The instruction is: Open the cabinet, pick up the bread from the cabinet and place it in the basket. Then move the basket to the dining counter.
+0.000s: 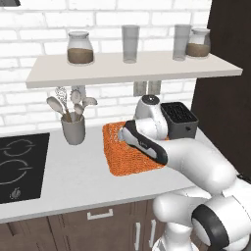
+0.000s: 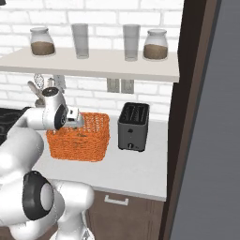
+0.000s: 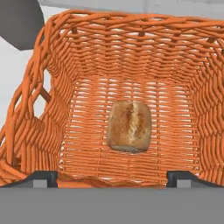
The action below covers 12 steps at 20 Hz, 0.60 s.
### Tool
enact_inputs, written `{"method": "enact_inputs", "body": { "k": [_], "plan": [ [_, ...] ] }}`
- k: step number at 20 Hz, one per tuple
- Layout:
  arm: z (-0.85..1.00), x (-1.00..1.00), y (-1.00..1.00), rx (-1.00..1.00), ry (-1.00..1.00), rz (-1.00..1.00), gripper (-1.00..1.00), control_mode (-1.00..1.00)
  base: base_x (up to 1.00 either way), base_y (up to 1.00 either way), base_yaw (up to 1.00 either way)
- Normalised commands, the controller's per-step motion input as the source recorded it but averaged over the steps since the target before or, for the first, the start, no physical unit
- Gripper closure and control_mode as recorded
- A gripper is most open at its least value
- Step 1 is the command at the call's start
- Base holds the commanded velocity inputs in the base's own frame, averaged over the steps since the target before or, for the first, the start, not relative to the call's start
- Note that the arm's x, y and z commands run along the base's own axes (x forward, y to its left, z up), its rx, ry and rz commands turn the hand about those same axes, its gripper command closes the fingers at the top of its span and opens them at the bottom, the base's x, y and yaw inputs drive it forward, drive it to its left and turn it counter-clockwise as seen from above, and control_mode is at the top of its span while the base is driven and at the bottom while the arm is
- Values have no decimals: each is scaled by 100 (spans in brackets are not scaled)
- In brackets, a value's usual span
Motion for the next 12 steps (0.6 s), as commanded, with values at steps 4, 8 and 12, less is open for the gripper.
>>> {"method": "enact_inputs", "body": {
  "k": [4,8,12],
  "plan": [
    [6,-33,10,-8,0,19,-100,-100,0,0,0],
    [13,-5,26,-11,8,16,-100,-100,0,0,0],
    [1,0,30,-9,18,18,-100,-100,0,0,0]
  ]
}}
